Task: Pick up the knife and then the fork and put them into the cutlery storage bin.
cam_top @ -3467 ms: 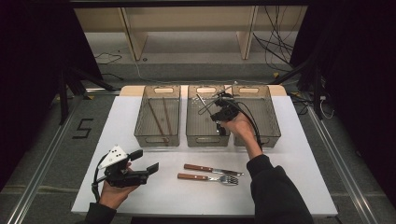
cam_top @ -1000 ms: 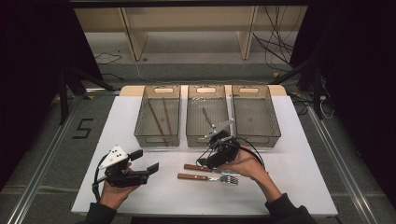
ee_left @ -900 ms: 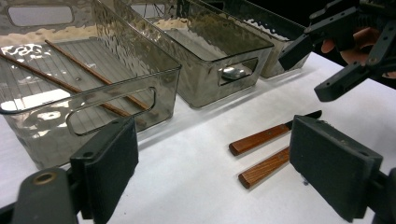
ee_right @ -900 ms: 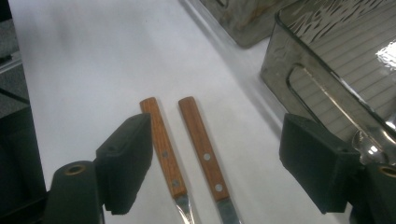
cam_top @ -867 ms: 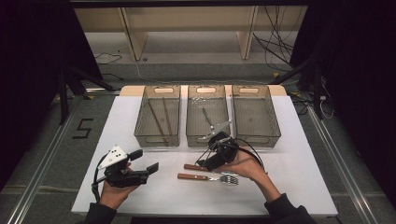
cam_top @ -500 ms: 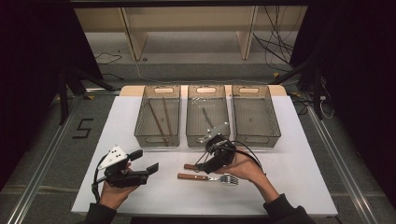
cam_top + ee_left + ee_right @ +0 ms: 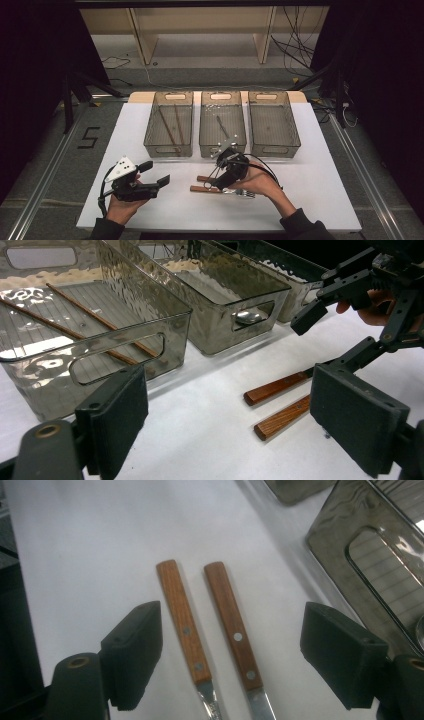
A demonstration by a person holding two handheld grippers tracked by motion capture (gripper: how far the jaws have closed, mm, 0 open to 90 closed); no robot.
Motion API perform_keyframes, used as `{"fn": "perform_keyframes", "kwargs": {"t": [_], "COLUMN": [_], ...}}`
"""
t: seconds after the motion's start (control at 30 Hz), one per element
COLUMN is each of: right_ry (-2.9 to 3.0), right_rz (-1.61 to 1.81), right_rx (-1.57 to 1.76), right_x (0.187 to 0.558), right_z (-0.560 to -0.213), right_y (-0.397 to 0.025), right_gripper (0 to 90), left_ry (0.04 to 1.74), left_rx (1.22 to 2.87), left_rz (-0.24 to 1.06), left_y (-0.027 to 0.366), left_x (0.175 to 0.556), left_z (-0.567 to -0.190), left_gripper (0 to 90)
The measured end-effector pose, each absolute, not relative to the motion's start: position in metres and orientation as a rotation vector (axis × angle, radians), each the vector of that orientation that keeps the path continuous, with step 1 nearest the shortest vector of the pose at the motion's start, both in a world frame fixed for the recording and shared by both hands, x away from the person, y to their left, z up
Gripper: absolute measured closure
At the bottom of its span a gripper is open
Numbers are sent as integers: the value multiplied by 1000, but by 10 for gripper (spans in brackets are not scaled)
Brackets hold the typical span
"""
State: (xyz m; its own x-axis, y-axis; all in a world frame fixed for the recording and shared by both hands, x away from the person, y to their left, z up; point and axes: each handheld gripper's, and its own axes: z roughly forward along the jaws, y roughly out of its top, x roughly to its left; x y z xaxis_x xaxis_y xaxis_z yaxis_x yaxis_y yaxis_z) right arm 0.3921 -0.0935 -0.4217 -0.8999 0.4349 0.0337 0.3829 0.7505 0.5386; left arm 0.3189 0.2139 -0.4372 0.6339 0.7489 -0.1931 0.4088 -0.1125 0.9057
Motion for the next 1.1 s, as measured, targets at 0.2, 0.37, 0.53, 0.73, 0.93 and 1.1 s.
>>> {"fn": "perform_keyframes", "kwargs": {"t": [0.2,0.37,0.53,0.73,0.93,1.1], "right_ry": [2851,2859,2886,2927,2953,2983], "right_rz": [772,711,657,568,490,410], "right_rx": [681,711,707,692,646,621], "right_x": [396,402,405,407,411,413], "right_z": [-430,-436,-439,-446,-450,-453], "right_y": [-94,-95,-94,-93,-87,-82], "right_gripper": [277,310,361,452,529,578], "left_ry": [945,943,937,924,933,937], "left_rx": [1738,1740,1743,1754,1746,1747], "left_rz": [382,386,384,382,382,385], "left_y": [213,214,212,210,211,212], "left_x": [319,318,319,319,319,318], "left_z": [-437,-437,-437,-437,-437,-437], "left_gripper": [156,156,156,156,156,156]}}
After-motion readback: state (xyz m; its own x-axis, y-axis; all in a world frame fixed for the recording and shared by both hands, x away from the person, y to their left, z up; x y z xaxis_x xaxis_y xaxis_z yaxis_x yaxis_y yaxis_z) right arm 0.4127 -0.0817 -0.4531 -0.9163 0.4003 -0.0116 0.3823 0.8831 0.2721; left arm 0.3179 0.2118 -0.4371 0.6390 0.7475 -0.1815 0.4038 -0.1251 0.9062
